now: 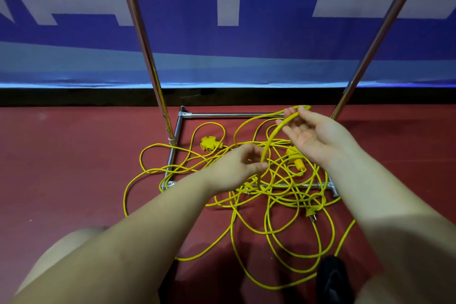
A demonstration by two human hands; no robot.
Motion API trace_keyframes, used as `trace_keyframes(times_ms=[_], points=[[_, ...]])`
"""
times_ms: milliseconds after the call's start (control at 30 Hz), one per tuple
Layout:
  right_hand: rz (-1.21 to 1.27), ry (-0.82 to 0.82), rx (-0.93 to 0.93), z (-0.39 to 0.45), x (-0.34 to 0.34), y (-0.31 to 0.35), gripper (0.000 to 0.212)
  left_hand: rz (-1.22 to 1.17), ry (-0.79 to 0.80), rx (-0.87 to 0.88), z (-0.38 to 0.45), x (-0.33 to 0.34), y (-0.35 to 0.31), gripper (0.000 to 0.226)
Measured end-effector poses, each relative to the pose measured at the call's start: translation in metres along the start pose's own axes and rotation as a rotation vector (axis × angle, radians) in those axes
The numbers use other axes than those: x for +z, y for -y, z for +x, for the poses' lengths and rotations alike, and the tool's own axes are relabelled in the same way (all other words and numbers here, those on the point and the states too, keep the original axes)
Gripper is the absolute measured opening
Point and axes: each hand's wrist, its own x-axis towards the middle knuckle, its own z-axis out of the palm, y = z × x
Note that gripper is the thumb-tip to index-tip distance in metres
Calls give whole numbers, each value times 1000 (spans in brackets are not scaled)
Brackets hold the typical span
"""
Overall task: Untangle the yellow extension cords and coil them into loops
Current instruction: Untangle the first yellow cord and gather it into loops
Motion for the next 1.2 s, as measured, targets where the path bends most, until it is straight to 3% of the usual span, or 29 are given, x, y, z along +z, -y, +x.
trace_keyframes(times_ms=[67, 133, 233, 300, 400, 533, 600, 733, 800, 867, 933, 1000, 1067, 1133, 1200], points=[[-3, 13, 3, -1, 1, 0, 16, -31, 62, -8, -1, 3, -2, 9], [-130, 43, -1, -3, 1, -1, 17, -146, 70, -18, -1, 4, -5, 15], [-691, 113, 19, -8, -3, -13, 12, -334, -74, -21, 0, -5, -12, 17], [-1079, 216, 85, -15, -6, -29, 20, -530, -196, -28, 2, -15, -17, 17], [-1351, 361, 119, -20, -6, -51, 37, -805, -346, -30, 5, -31, -22, 16], [-1281, 433, 133, -27, 1, -50, 18, -957, -490, -45, 6, -44, -21, 15], [-1094, 421, 119, -27, 3, -41, 18, -890, -462, -72, 6, -45, -19, 14], [-540, 275, 42, -20, 4, -18, 16, -425, -88, -160, 1, -31, -14, 34], [-332, 186, -2, -14, 3, -7, 16, -128, 103, -96, -3, -22, -11, 35], [-219, 96, -39, -10, 1, 1, 20, 135, 174, -43, -6, -16, -8, 21], [-169, 27, -68, -6, -3, 7, 21, 246, 165, -23, -5, -13, -5, 14], [-228, 5, -52, -1, -7, 11, 18, 129, 108, -23, -4, -14, -7, 18], [-447, 36, 46, -3, -8, 10, 27, -96, 2, -34, -3, -18, -12, 22], [-710, 132, 161, -8, -10, -2, 35, -315, -108, -34, -3, -25, -20, 20], [-981, 265, 204, -16, -9, -21, 26, -583, -189, -31, -2, -29, -24, 17]])
